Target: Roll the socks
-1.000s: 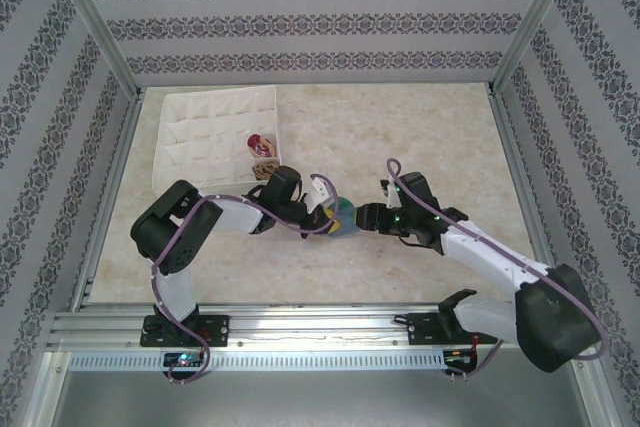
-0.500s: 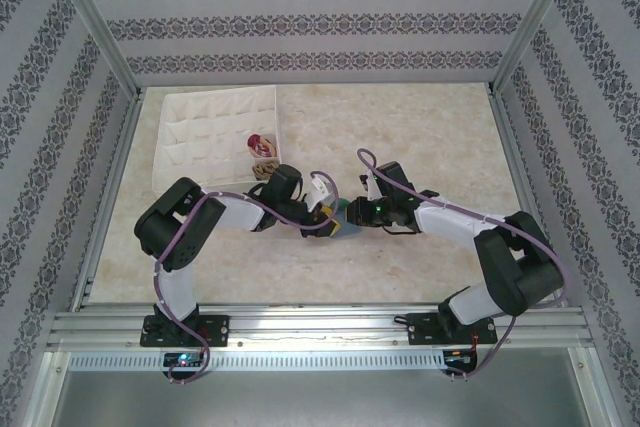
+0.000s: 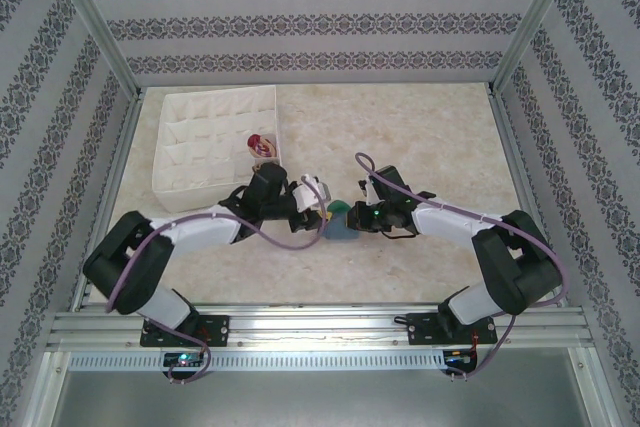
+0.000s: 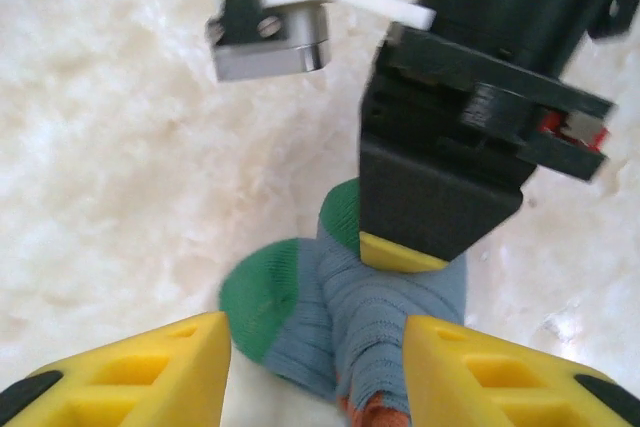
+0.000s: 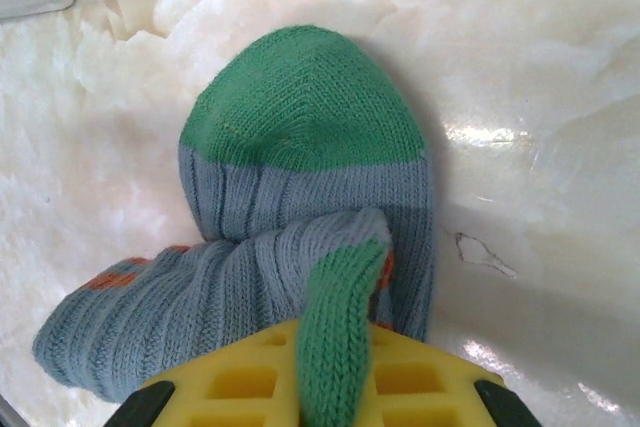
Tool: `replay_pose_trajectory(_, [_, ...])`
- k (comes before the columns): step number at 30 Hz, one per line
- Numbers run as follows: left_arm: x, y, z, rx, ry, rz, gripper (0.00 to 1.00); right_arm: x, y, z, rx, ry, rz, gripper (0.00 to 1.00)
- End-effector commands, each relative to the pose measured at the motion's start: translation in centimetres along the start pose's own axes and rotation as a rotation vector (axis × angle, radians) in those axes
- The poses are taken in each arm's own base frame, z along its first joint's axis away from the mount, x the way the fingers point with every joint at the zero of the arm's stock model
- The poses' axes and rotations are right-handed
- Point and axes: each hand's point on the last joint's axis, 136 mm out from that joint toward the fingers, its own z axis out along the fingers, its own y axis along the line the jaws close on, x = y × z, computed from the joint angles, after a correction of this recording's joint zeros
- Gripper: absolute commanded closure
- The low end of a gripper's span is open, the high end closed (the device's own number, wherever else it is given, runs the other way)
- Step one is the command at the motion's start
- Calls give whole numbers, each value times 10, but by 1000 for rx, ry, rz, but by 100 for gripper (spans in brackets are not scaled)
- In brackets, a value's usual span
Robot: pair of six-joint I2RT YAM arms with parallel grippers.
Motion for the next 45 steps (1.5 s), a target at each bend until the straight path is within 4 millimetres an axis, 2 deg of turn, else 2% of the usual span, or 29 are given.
replay_pose_trajectory(1, [12, -12, 0, -87, 111, 343, 49, 10, -7, 1, 56, 55, 26, 87])
replay_pose_trajectory(6, [29, -33, 14, -85, 212, 536, 42, 9, -4, 2, 56, 73, 39, 87])
replay_pose_trajectory(9, [40, -45, 28, -48, 269, 587, 39, 9, -2, 2, 54, 85, 52, 87])
replay_pose_trajectory(14, [45, -56, 49, -24, 288, 592, 40, 9, -2, 1, 65, 96, 71, 87])
replay_pose_trajectory(16, [56, -56, 57, -14, 340, 565, 45, 10, -1, 1, 57, 97, 76, 87])
replay_pose_trajectory(19, [66, -55, 64, -18, 384, 512, 61, 11, 1, 0, 49, 101, 80, 85])
replay_pose_trajectory(22, [69, -57, 65, 0, 388, 458, 86, 12, 3, -3, 38, 98, 81, 74])
replay_pose_trajectory(24, [71, -58, 64, 43, 389, 369, 96, 9, 6, -8, 19, 71, 75, 65])
replay_pose_trajectory(26, [70, -57, 61, 84, 379, 254, 100, 2, 10, -19, 10, 14, 58, 56])
replay_pose_trajectory(30, [60, -54, 55, 191, 302, -6, 100, -14, 14, -52, 20, -134, 37, 46])
replay_pose_trajectory(34, [51, -43, 52, 274, 242, -232, 100, -19, 3, -67, 41, -211, 95, 43])
replay_pose_trajectory(39, [45, -24, 55, 379, 210, -516, 100, -11, -8, -56, 48, -197, 178, 41])
replay_pose_trajectory(45, [50, -21, 62, 443, 249, -673, 100, -8, -4, -39, 58, -154, 160, 41])
